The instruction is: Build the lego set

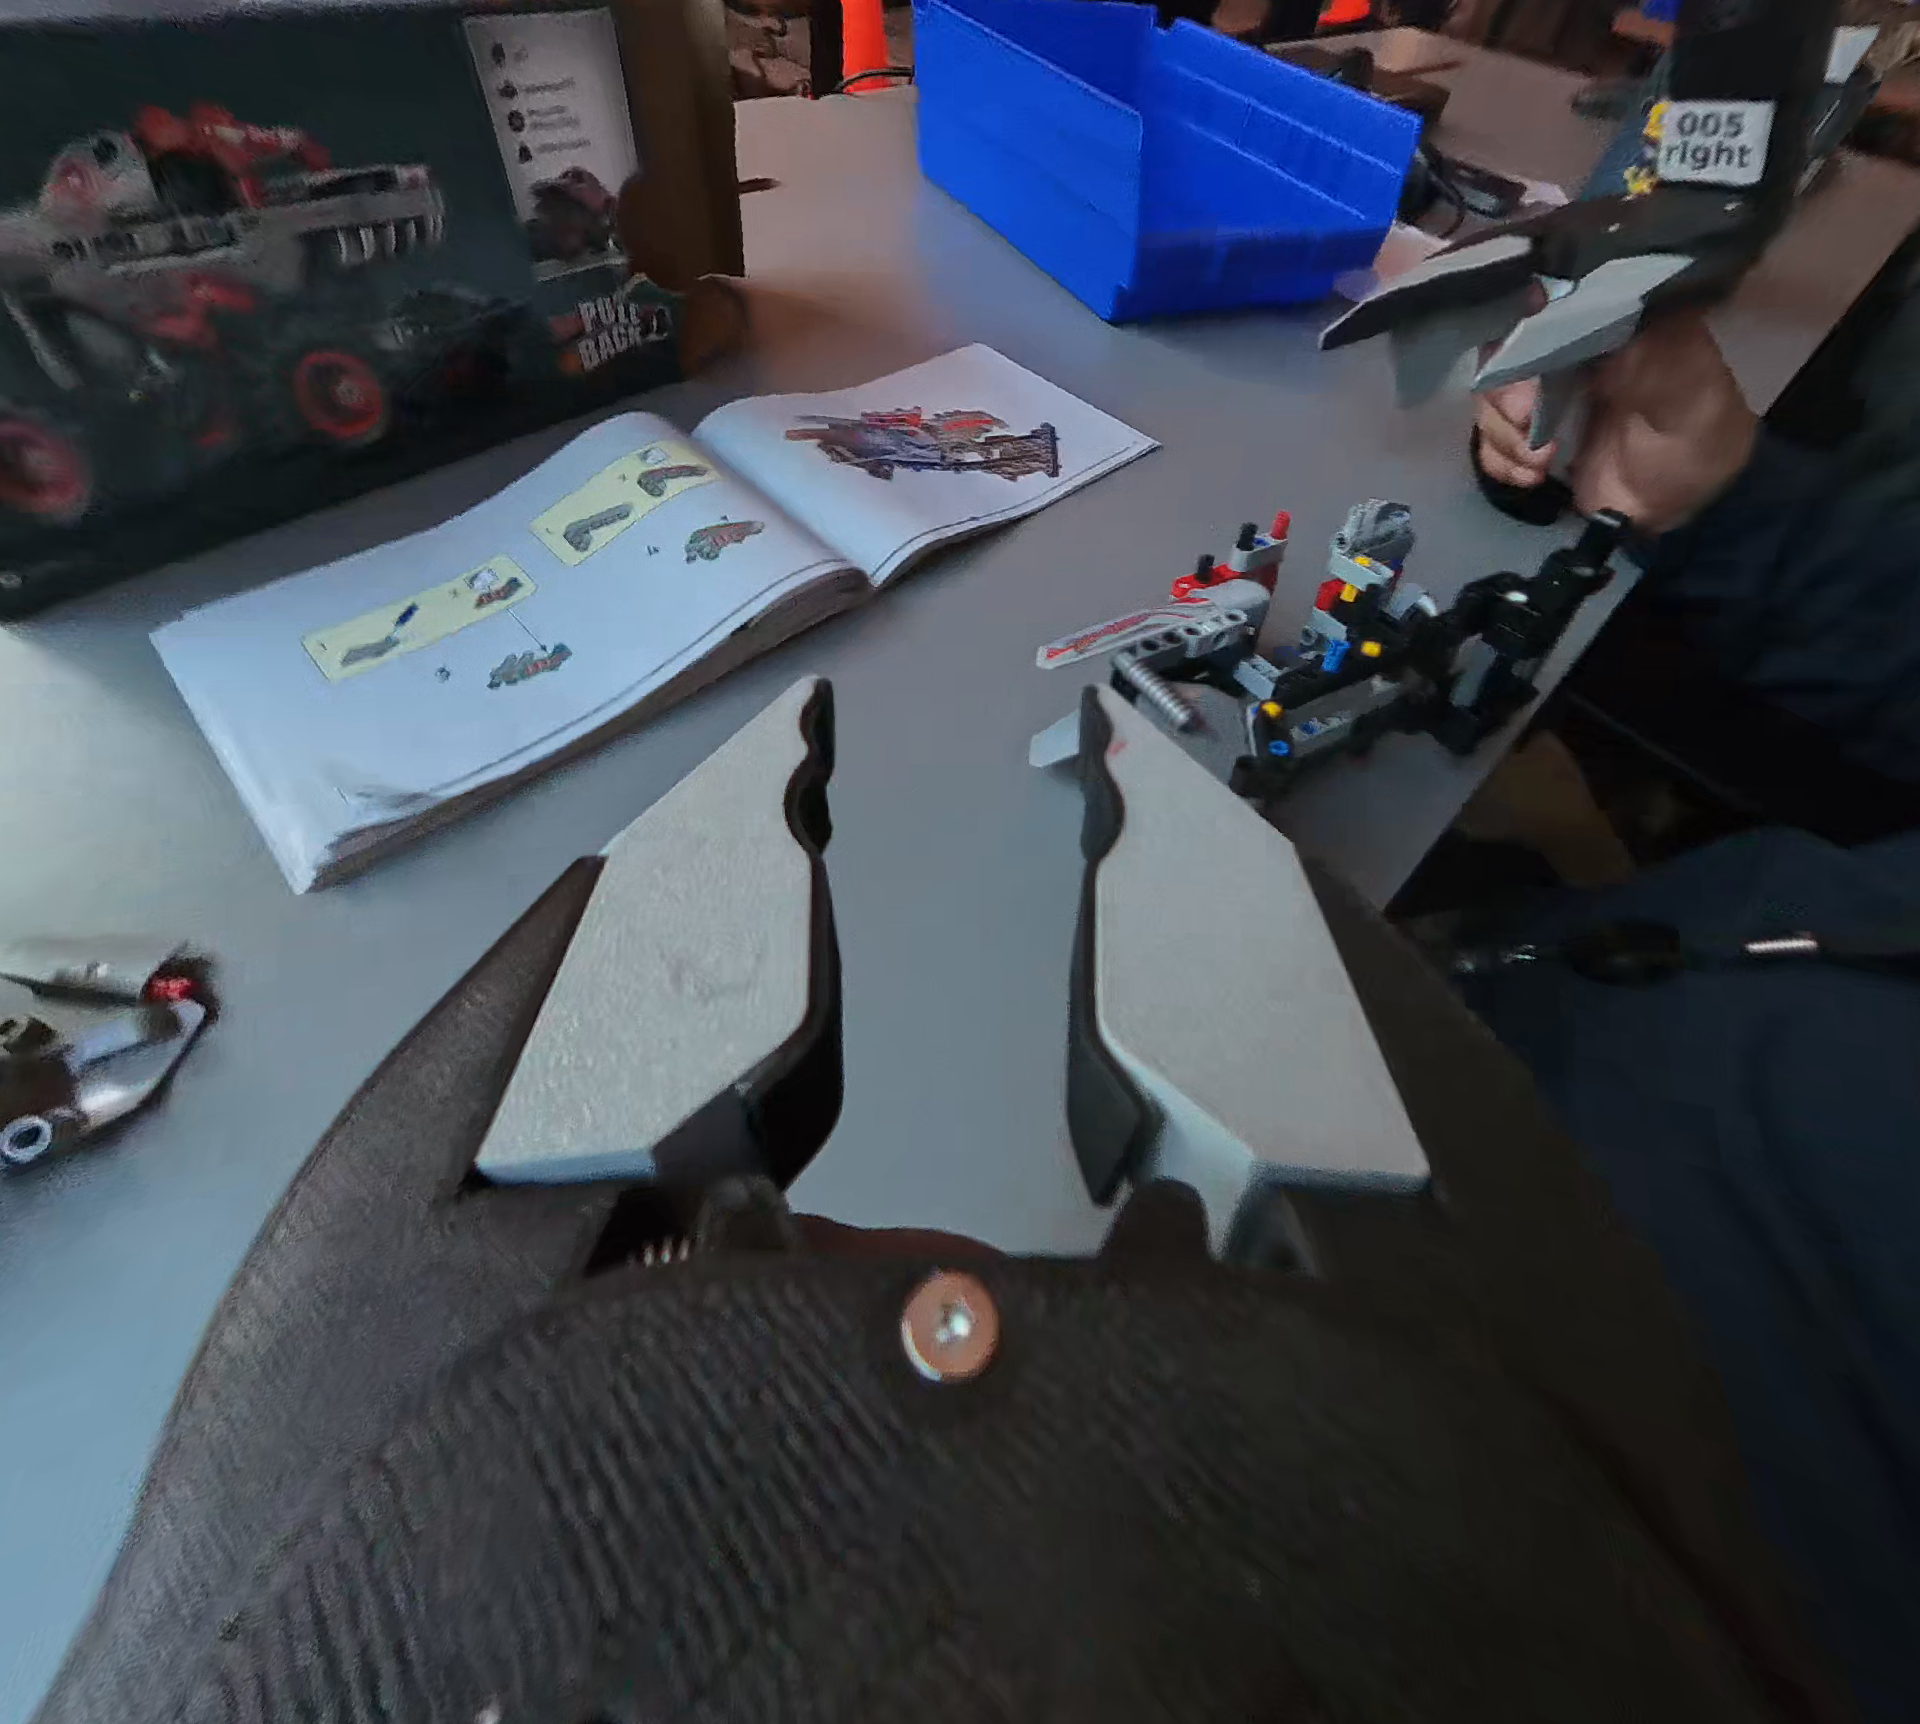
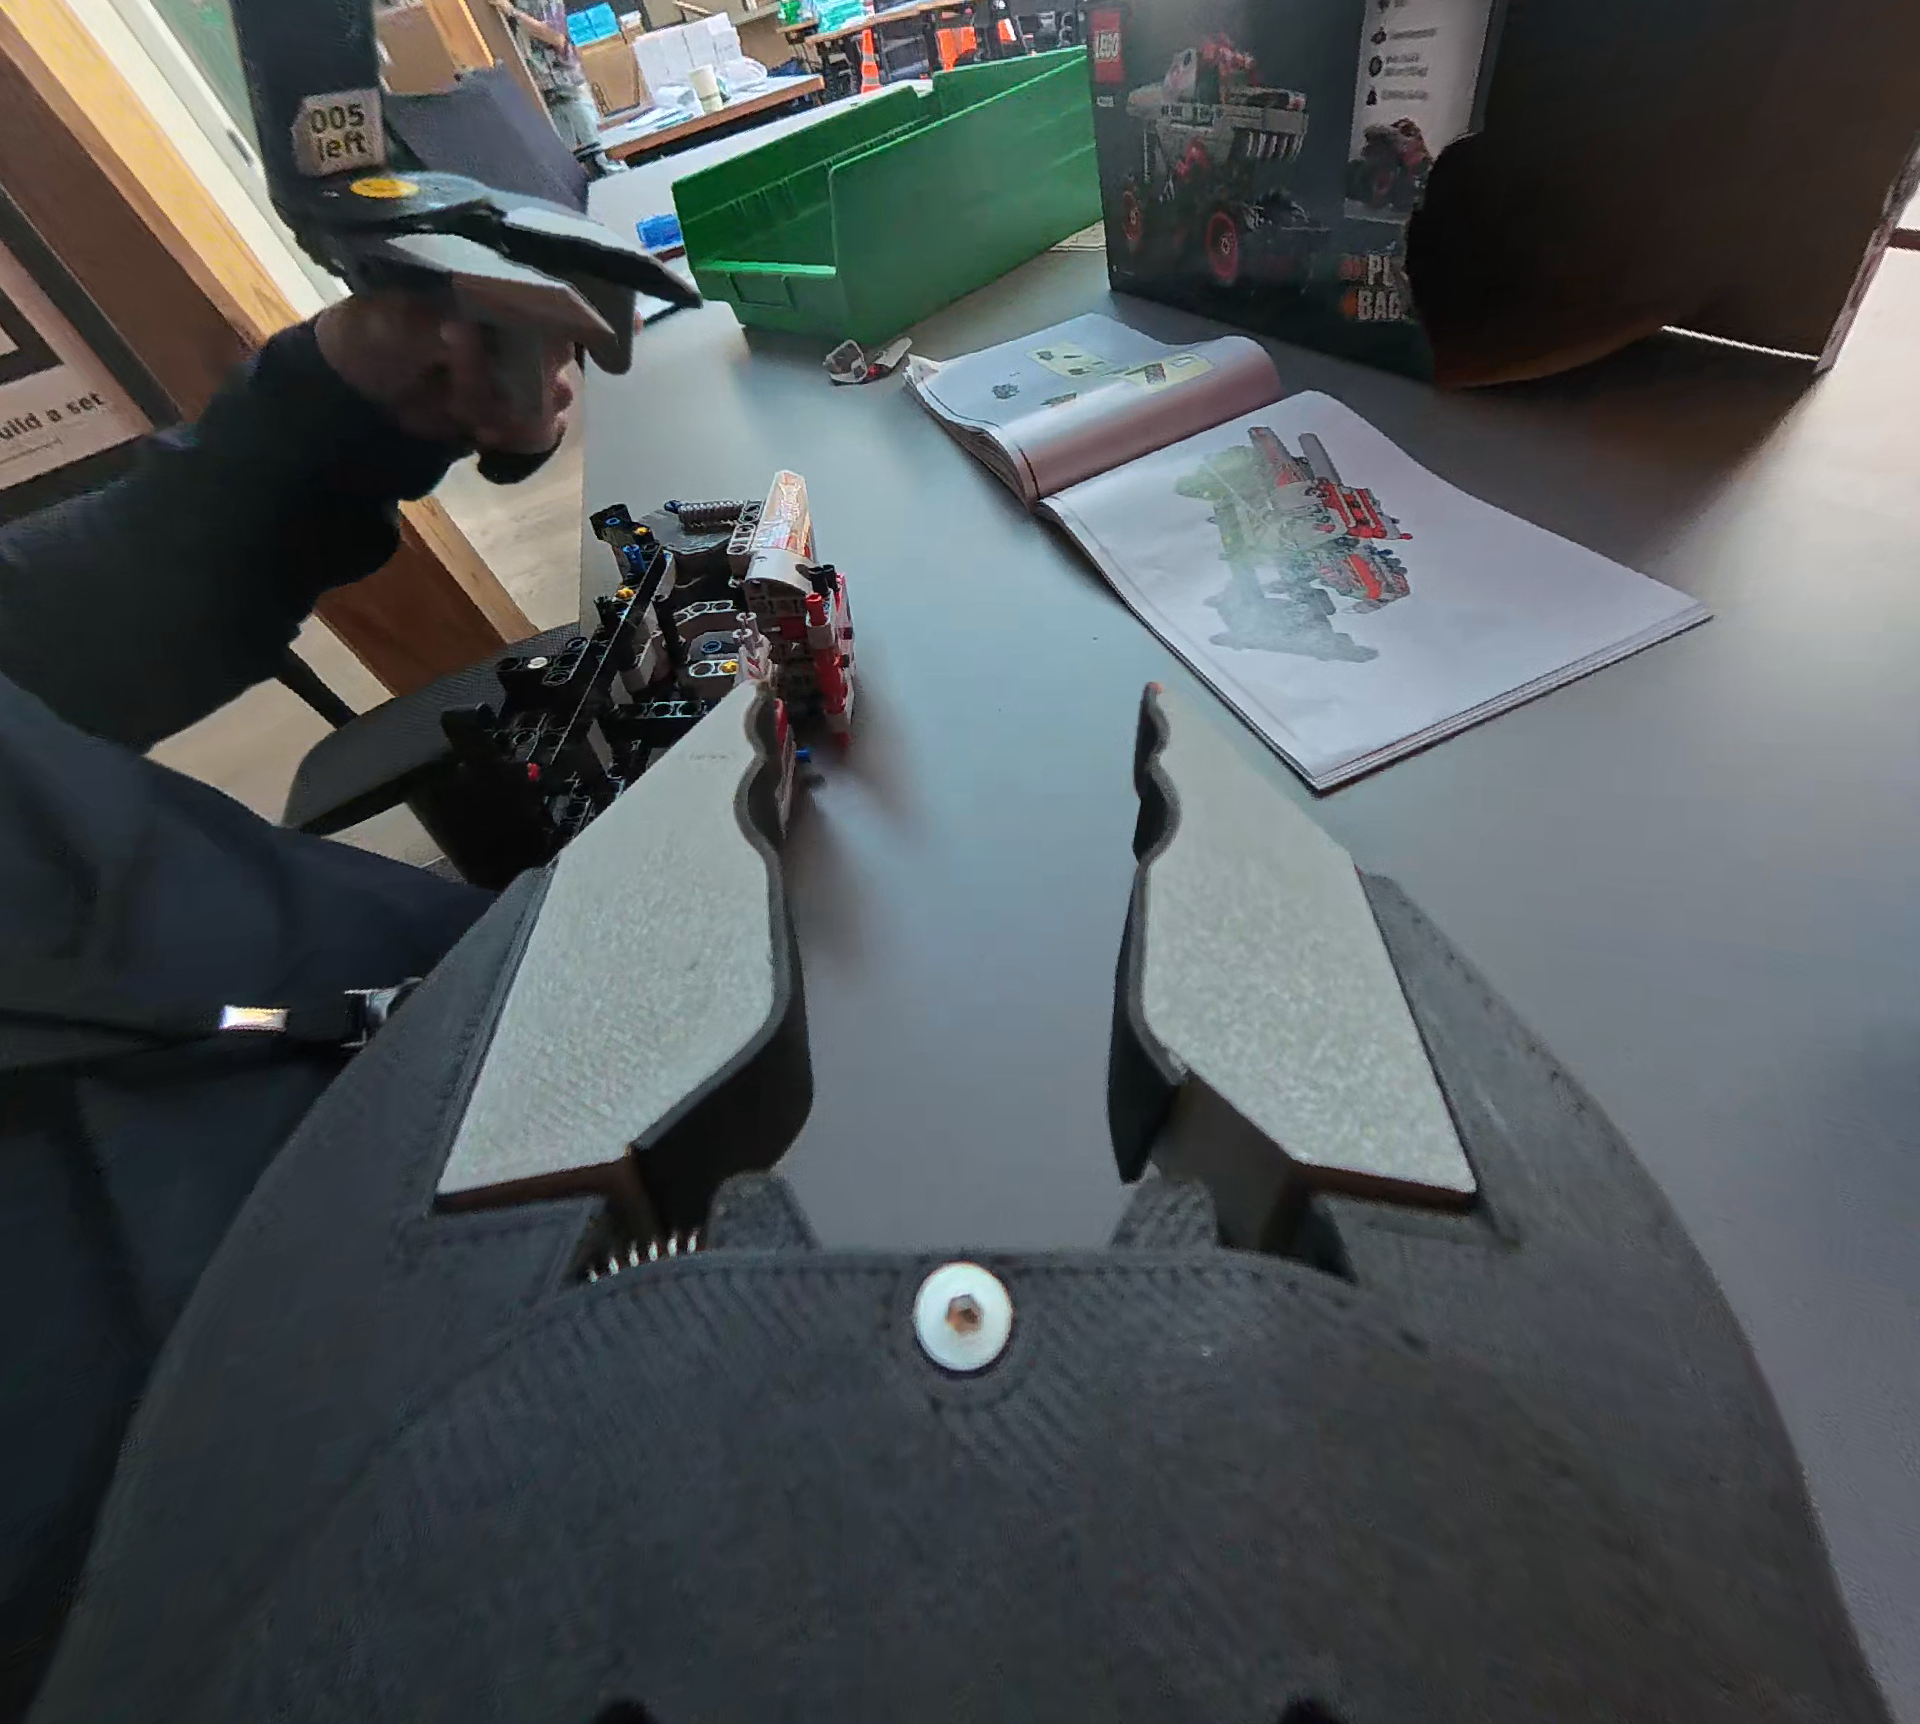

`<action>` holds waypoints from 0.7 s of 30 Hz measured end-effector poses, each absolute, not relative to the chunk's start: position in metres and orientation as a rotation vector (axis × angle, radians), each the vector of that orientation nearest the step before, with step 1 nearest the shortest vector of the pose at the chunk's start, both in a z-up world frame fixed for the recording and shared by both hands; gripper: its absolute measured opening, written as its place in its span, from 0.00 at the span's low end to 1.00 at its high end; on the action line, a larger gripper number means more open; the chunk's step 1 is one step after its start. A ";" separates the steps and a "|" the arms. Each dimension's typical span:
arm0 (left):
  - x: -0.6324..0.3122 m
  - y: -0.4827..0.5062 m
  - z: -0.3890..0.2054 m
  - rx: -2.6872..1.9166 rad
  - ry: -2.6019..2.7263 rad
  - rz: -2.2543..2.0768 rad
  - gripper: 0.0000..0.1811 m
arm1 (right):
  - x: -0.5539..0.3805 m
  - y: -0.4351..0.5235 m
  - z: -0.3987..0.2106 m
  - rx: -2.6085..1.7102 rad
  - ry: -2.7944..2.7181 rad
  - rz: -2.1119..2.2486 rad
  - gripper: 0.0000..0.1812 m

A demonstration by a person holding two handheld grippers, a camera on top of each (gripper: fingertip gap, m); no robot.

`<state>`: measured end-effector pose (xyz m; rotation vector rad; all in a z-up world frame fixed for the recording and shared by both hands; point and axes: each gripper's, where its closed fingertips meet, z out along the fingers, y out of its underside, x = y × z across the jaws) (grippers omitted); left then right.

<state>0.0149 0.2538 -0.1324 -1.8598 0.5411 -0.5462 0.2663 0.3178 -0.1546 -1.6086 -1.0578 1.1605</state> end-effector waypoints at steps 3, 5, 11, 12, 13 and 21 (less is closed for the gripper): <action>0.022 0.242 -0.142 -1.859 0.572 -0.589 0.27 | 0.266 0.317 -0.156 -1.617 -1.066 1.167 0.36; 0.029 0.237 -0.153 -1.866 0.645 -0.542 0.27 | 0.265 0.316 -0.157 -1.624 -1.071 1.174 0.36; 0.009 0.248 -0.176 -1.882 0.621 -0.457 0.26 | 0.262 0.317 -0.163 -1.668 -1.092 1.173 0.36; 0.007 0.250 -0.173 -1.863 0.590 -0.483 0.26 | 0.261 0.317 -0.164 -1.675 -1.096 1.172 0.36; 0.005 0.251 -0.171 -1.849 0.563 -0.514 0.26 | 0.261 0.316 -0.165 -1.682 -1.102 1.171 0.36; 0.003 0.250 -0.171 -1.853 0.511 -0.722 0.24 | 0.259 0.315 -0.168 -1.699 -1.118 1.191 0.36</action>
